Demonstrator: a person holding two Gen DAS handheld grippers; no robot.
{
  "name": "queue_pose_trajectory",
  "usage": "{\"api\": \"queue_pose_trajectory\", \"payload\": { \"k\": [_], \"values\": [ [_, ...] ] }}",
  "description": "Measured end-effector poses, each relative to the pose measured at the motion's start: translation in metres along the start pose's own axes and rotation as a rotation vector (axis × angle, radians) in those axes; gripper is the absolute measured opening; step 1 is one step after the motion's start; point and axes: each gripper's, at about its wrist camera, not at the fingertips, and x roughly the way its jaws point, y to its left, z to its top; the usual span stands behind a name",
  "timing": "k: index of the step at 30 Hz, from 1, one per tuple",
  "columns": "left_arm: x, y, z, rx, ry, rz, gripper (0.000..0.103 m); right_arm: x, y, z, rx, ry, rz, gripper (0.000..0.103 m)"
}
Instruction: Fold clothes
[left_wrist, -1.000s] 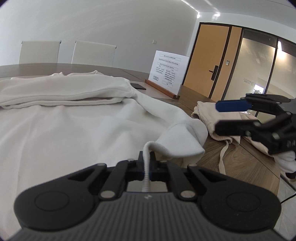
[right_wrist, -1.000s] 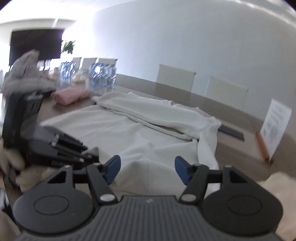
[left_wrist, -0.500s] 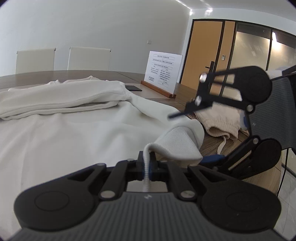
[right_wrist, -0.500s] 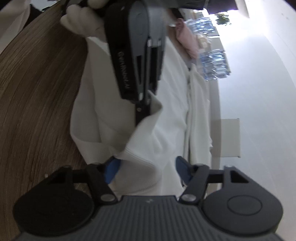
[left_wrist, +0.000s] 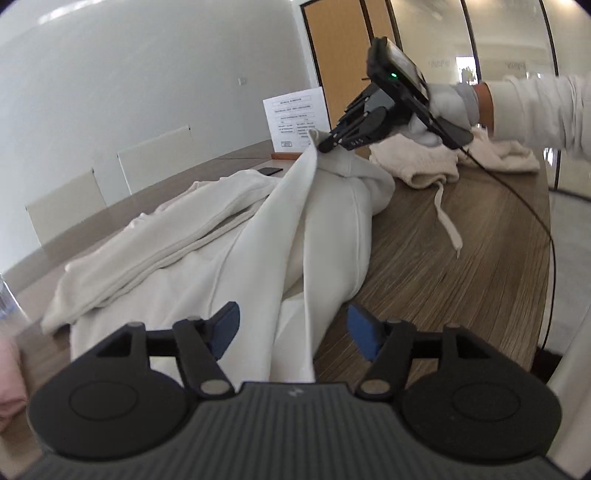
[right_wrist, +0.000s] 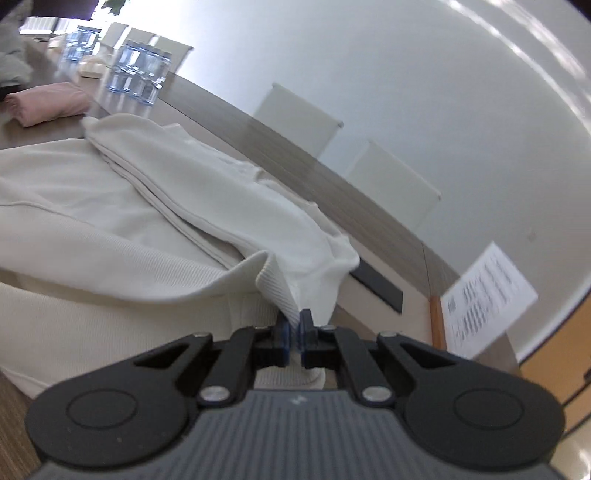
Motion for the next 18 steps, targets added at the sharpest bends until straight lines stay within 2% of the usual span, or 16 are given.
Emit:
{"api": "queue_pose_trajectory", "payload": {
  "k": [2,9,11,13,16,17,18],
  "values": [
    [-0.003,0.001,-0.008,0.069,0.052,0.038,0.064,0.014,-0.009,-0.007,0.045,0.045,-0.011,0.004],
    [0.007,0.001,-0.034,0.294,0.149,0.118,0.064,0.028,-0.006,-0.025,0.060,0.073,-0.014,0.004],
    [0.018,0.008,-0.038,0.310,0.196,0.130,0.064,0.041,-0.005,-0.021,0.068,0.070,-0.012,0.004],
    [0.029,0.016,-0.037,0.281,0.215,0.136,0.064,0.055,-0.005,-0.016,0.078,0.069,-0.009,0.004],
    [0.043,0.026,-0.033,0.228,0.228,0.139,0.063,0.042,-0.007,-0.013,0.089,0.037,-0.008,0.004],
    [0.045,0.028,-0.033,0.216,0.230,0.141,0.054,0.036,-0.007,-0.013,0.092,0.026,-0.008,0.004],
    [0.047,0.031,-0.032,0.204,0.232,0.143,0.039,0.031,-0.008,-0.012,0.095,0.014,-0.009,0.004]
  ]
}}
